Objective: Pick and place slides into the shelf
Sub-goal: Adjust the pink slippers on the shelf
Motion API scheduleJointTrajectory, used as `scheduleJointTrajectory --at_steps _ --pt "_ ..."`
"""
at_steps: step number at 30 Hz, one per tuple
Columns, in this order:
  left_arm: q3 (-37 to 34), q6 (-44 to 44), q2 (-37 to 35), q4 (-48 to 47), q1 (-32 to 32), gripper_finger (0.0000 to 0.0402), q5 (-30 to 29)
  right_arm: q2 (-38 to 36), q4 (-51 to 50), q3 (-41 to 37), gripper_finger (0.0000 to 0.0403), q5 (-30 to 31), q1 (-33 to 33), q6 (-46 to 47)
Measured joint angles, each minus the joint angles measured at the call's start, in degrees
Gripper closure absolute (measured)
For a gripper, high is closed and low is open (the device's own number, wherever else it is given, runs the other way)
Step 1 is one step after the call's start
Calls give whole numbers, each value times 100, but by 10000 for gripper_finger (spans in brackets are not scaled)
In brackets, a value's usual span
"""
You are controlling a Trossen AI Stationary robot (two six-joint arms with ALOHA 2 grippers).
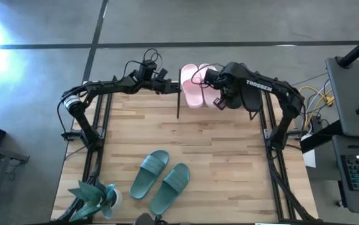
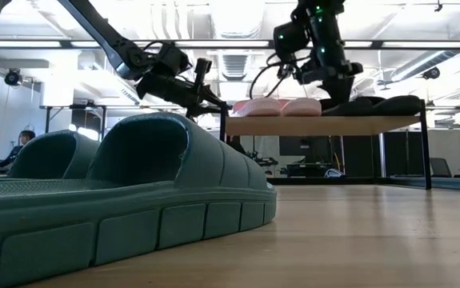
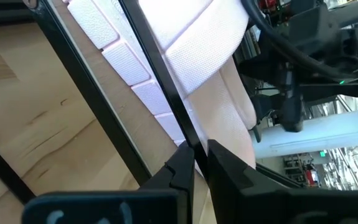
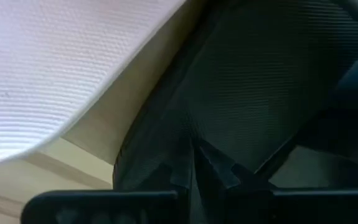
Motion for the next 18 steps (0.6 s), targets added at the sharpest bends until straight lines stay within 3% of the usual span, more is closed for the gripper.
scheduleJointTrajectory --at_steps 6,18 --pt "-6 0 0 -15 3 393 50 -65 262 -196 390 -127 201 -134" --pt "-9 -3 0 -3 3 393 58 -64 816 402 390 -553 275 -213"
